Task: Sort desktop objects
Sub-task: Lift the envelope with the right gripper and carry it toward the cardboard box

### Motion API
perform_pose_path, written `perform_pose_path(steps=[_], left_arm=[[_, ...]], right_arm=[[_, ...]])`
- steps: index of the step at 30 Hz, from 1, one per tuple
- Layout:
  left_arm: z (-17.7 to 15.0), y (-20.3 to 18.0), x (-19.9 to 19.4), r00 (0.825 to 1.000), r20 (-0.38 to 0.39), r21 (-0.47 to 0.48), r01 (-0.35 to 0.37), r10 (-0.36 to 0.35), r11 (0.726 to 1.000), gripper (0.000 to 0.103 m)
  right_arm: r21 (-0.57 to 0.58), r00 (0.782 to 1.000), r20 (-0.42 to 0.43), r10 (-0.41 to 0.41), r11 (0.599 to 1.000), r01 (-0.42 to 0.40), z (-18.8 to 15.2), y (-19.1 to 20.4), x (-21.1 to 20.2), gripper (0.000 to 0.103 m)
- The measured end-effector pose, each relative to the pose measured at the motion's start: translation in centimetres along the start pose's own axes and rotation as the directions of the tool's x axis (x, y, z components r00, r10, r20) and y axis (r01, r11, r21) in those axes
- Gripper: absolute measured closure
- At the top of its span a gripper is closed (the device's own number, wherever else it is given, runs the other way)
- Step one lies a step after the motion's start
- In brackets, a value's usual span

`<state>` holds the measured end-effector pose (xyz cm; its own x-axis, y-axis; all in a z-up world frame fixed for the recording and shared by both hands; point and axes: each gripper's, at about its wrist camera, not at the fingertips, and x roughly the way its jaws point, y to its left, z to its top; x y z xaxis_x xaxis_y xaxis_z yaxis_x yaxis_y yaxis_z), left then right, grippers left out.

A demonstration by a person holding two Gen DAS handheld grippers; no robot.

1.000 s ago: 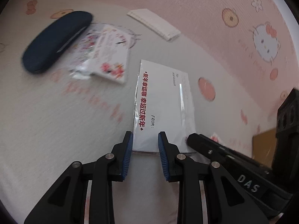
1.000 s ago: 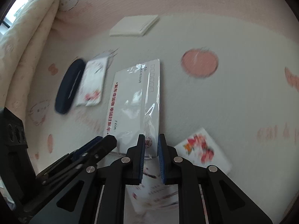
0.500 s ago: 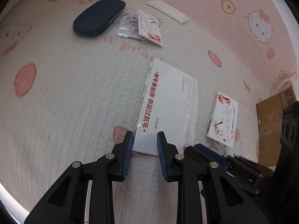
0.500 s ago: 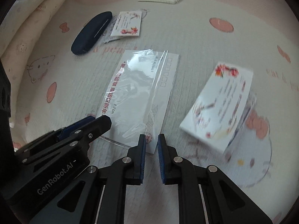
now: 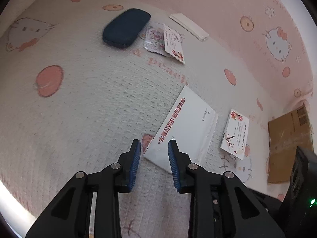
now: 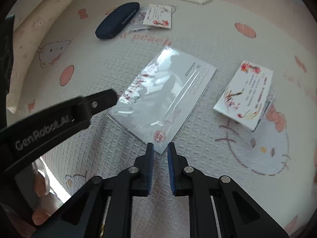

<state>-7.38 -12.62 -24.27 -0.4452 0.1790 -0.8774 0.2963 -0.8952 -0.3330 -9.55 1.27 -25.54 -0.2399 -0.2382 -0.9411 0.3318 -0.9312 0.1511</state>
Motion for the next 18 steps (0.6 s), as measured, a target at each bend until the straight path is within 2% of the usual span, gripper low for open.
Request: perform_pose_path(steps=[2,4,5,6,7,13,18], left_arm=[[-0.5,0.3,-0.4,1.000,0.005,-0.023,-0.002,0.002,1.000,0.059],[-0.9,0.4,-0.6,1.000,0.011,-0.046,-0.016,0.017,0.999,0.048],[-1.2,0.4,-0.7,0.999,0.018,-0.053,-0.037,0.038,0.998,0.047],[-1.4,0.3,-0.8,0.998,0.029,-0.064,-0.054,0.056,0.997,0.045],[-1.6,0.5,-1.0,0.997,0.048,-0.090,-0.055,0.060,0.994,0.044],[-1.8,2.2,-0.8,0.998,0.046,-0.234,-0.034,0.046,0.972,0.044],[-1.7,3.1,-1.0,0.997,0.054,-0.285,-0.034,0.052,0.958,0.044]], right_arm=[[-0.014,0.999,0.034,-0.025,1.000,0.025,0.2,0.3,-0.7,0.085],[-0.027,0.993,0.093,-0.066,0.997,0.069,0.3,0.2,-1.8,0.066],[-0.032,0.990,0.119,-0.074,0.996,0.078,0.6,0.1,-2.1,0.052],[-0.038,0.988,0.138,-0.074,0.996,0.080,0.8,-0.1,-2.5,0.045],[-0.057,0.988,0.137,-0.076,0.995,0.085,1.1,-0.3,-2.5,0.045],[-0.122,0.990,0.121,-0.079,0.988,0.094,3.3,-1.3,-1.4,0.045],[-0.050,0.993,0.110,-0.051,0.997,0.056,5.7,-3.9,-0.5,0.045]])
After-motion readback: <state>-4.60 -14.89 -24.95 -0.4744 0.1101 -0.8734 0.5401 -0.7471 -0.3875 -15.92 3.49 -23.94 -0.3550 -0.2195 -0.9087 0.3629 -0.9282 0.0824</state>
